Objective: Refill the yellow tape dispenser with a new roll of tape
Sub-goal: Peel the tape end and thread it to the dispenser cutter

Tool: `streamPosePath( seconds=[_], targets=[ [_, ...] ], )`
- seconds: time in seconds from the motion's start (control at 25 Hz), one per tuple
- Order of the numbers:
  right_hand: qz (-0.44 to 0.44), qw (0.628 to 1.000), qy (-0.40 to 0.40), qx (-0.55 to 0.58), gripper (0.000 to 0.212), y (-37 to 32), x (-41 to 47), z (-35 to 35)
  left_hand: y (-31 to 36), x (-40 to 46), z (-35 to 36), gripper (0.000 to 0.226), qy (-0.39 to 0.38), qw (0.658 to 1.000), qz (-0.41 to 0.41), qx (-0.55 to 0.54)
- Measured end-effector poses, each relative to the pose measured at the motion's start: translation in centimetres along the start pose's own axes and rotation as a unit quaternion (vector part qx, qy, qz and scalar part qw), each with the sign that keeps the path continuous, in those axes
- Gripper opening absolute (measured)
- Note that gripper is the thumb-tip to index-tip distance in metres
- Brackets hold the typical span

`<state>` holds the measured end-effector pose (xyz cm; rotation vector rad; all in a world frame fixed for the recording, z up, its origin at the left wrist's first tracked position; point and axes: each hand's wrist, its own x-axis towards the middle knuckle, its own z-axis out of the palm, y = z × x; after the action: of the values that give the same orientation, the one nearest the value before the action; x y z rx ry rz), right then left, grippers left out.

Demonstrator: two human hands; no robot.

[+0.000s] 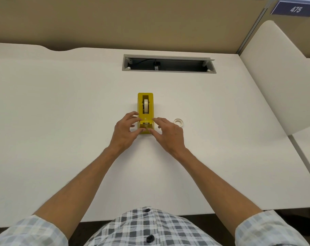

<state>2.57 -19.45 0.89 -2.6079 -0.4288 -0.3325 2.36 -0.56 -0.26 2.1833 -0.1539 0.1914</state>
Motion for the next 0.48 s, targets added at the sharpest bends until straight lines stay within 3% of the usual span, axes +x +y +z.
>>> streamPosePath(
  seconds=[0.48],
  targets=[
    [0.011,0.999,-0.032,-0.014,0.036,-0.3,0.8,1.1,0.2,0.4,0.1,0.04,0.004,1.0,0.008,0.019]
  ],
)
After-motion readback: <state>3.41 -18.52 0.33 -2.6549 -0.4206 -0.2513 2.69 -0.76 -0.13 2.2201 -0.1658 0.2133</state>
